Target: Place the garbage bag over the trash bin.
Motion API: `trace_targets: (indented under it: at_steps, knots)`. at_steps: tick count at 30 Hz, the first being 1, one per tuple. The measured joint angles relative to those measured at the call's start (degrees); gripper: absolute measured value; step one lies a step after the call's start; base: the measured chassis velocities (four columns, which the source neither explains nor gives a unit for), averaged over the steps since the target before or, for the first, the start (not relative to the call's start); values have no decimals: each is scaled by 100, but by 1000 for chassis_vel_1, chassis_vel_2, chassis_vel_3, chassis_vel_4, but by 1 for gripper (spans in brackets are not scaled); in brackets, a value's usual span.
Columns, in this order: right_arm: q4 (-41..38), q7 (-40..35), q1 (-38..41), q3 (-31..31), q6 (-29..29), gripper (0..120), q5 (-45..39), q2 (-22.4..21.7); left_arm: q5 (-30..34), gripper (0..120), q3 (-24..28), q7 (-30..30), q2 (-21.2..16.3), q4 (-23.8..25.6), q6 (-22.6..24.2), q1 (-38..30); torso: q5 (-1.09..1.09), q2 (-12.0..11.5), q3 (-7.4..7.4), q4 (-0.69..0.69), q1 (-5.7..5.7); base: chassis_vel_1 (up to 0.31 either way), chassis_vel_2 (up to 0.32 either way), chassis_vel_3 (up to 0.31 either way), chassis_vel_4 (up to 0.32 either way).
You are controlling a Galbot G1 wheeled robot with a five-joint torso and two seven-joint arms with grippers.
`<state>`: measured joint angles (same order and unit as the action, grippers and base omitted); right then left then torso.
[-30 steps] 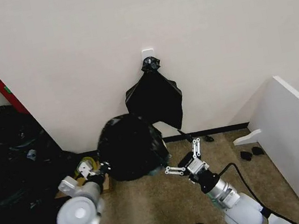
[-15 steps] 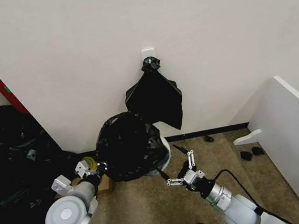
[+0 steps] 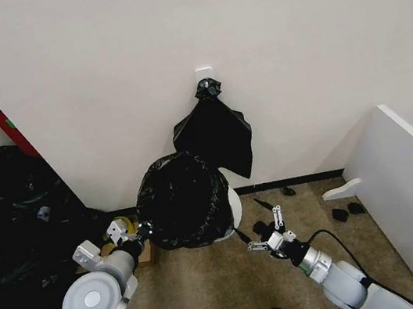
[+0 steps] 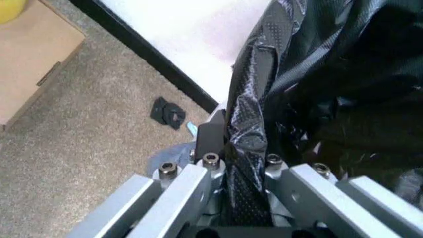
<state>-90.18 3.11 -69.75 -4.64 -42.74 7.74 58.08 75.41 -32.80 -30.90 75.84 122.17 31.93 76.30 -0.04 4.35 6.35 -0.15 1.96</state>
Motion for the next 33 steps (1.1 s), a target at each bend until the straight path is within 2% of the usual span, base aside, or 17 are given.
trace_targets:
  at_steps: [1,2,4,5,6,9,10,11,13,14,16,20,24,27,29,32,33]
  knots:
    - [25,348,0,-8,-176,100,-354,-32,-70,1,43,43,-15,0,-18,1,1,0,0,0,0,0,0,0,0]
    - [25,348,0,-8,-176,100,-354,-32,-70,1,43,43,-15,0,-18,1,1,0,0,0,0,0,0,0,0]
    - [62,1678,34,-157,-436,100,-1931,-74,-418,1,272,323,-118,-40,-198,34,2,0,0,0,0,0,0,0,0]
    - [60,1961,56,-222,-437,100,-2362,-77,-585,1,368,429,-166,-63,-273,52,1,0,0,0,0,0,0,0,0]
    - [60,1961,56,-222,-437,100,-2362,-77,-585,1,368,429,-166,-63,-273,52,1,0,0,0,0,0,0,0,0]
    - [-160,2619,132,-471,-309,100,-3900,-94,-1806,1,722,978,-390,-290,-1106,160,-2,0,0,0,0,0,0,0,0]
    - [-160,2619,132,-471,-309,100,-3900,-94,-1806,1,722,978,-390,-290,-1106,160,-2,0,0,0,0,0,0,0,0]
    - [-262,2597,136,-520,-211,100,-4113,-109,-2146,1,762,1148,-460,-353,-1359,187,1,0,0,1,0,0,0,0,0]
    - [-622,1786,114,-650,127,100,-4097,-173,-2893,1,842,1568,-627,-544,-1982,248,1,0,0,3,0,0,0,0,0]
    - [-622,1786,114,-650,127,100,-4097,-173,-2893,1,842,1568,-627,-544,-1982,248,1,0,0,3,0,0,0,0,0]
    - [-837,1256,85,-786,379,100,-3888,-236,-3579,1,906,2040,-780,-786,-2552,288,-1,0,0,0,0,0,0,0,0]
    - [-937,1085,3,-854,469,100,-3698,-310,-3708,1,928,2170,-854,-865,-2742,301,-1,0,0,1,0,0,0,0,0]
    - [-886,903,-171,-773,433,100,-3206,-274,-3301,1,865,2030,-809,-777,-2640,231,1,0,0,-1,0,0,0,0,0]
    - [-673,888,-307,-655,226,100,-2585,-79,-2739,1,707,1514,-707,-606,-2190,105,2,0,0,0,0,0,0,0,0]
    - [-610,992,-347,-584,141,100,-2521,-10,-2511,1,664,1340,-672,-541,-2009,70,3,0,0,1,0,0,0,0,0]
    - [-517,1390,-401,-337,-38,100,-2563,201,-1847,1,620,1020,-584,-366,-1562,15,1,0,0,-2,0,0,0,0,0]
    - [-517,1390,-401,-337,-38,100,-2563,201,-1847,1,620,1020,-584,-366,-1562,15,1,0,0,-2,0,0,0,0,0]
